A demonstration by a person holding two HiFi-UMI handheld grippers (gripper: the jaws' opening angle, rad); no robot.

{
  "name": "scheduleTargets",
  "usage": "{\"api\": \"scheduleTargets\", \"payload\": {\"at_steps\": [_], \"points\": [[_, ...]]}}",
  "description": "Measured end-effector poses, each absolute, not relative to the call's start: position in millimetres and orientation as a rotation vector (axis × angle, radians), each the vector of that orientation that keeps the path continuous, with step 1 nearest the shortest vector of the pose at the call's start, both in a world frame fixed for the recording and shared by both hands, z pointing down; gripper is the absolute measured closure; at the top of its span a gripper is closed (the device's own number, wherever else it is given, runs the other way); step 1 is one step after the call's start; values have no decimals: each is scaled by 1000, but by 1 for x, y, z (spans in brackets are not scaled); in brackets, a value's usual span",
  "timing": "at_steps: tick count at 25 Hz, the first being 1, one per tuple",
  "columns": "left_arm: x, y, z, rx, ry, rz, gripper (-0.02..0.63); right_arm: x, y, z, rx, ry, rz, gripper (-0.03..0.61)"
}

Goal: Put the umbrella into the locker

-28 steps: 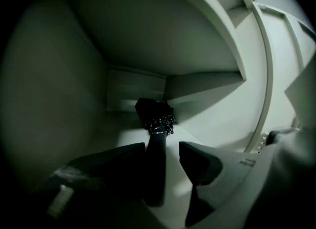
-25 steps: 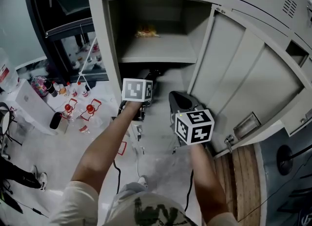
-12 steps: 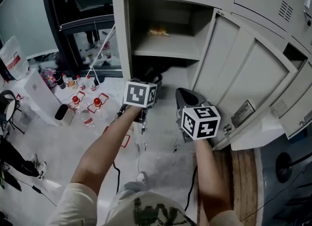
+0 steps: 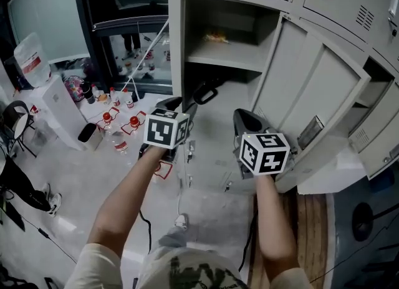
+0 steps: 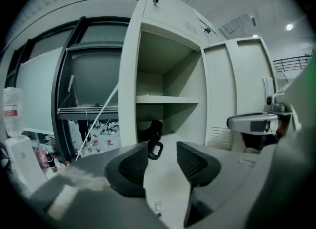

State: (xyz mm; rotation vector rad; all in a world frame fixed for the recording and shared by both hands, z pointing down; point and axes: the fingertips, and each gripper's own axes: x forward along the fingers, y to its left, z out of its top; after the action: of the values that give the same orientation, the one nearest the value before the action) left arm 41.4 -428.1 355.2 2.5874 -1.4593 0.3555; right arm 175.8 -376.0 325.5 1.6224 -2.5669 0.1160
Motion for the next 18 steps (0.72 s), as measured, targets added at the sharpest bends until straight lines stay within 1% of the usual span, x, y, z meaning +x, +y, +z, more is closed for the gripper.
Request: {"api": "scheduleTargets", "payload": {"at_steps": [5,7,11,13,18], "points": [[12,-398,339,2586,-1531,275,461,176,-361,319,1623,-2572,90,580],[7,-386,333,2597,-1537,249,518,176,-354,318,1614,-2578,87,581],[9,-371,324,2619,-1544,225,596,177,-346,318,1611,-2578,88,581],[13,-367,325,2625,-1542,242,607,178,-342,318,1611,-2581,91,581],[17,-360,327,2627,-1530,238,607,178,-335,318,1611,-2585,89,581]]}}
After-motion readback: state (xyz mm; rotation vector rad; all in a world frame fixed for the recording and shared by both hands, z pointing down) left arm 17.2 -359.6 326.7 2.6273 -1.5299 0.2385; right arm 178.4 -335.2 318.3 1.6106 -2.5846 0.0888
